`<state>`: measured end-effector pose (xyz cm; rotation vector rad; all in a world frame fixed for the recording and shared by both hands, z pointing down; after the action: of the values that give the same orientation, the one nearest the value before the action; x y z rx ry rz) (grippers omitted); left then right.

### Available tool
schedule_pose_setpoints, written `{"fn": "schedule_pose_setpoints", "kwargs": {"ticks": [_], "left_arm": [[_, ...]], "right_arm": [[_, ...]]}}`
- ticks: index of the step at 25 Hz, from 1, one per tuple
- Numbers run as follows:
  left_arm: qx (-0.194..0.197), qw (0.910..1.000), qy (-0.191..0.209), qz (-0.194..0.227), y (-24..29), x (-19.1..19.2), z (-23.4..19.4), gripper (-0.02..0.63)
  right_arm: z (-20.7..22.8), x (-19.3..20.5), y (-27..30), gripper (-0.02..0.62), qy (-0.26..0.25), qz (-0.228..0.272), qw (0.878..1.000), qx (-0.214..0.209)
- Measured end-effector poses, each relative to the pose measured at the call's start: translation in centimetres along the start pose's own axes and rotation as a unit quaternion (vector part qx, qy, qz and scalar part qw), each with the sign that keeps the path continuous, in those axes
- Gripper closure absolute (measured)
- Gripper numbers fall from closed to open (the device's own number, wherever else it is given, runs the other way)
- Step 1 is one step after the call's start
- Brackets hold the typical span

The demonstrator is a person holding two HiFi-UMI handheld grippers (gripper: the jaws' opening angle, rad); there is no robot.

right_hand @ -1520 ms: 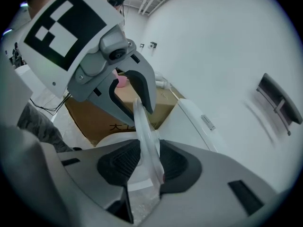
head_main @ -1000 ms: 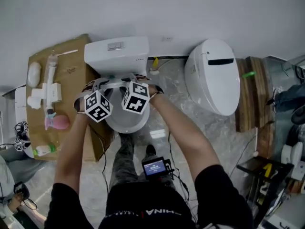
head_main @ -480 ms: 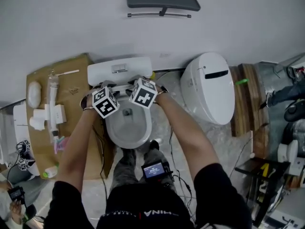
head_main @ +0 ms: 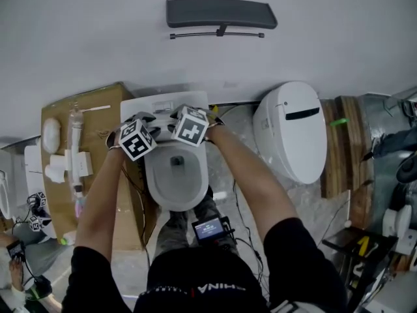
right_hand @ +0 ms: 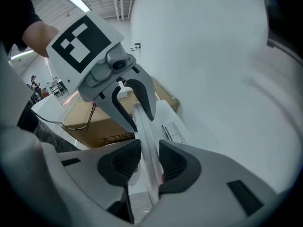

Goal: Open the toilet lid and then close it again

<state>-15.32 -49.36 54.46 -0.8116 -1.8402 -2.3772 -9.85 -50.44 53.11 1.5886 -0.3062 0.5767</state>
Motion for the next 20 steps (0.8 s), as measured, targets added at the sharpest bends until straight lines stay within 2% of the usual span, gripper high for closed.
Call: {"fn": "schedule_pose_setpoints", "kwargs": {"ticks": [14,20], "left_arm": [[0.014,0.9999,-0.003,0.000,0.7,-0.2,-1.7,0.457],[-0.007,0.9999,0.006,0.008,0.5,-0.3,-2.0,0.453]], "right_arm": [[2.0,-0.4,0.6,0.471,0.006,-0.004,1.000,-0.019],[2.2,-0.7,0.4,0.471,0.003,-0.006,1.000,-0.017]]}}
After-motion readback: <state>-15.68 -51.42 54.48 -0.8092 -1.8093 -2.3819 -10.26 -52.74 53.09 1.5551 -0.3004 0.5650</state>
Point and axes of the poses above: the fingertips, and each gripper's own axes: y forward along the fingers, z to its right, x out of its underside, the point moved 3 cm from there along -y, backward along the fingers, and after that the axes turned 2 degrees about -z, right-handed, at the moved point
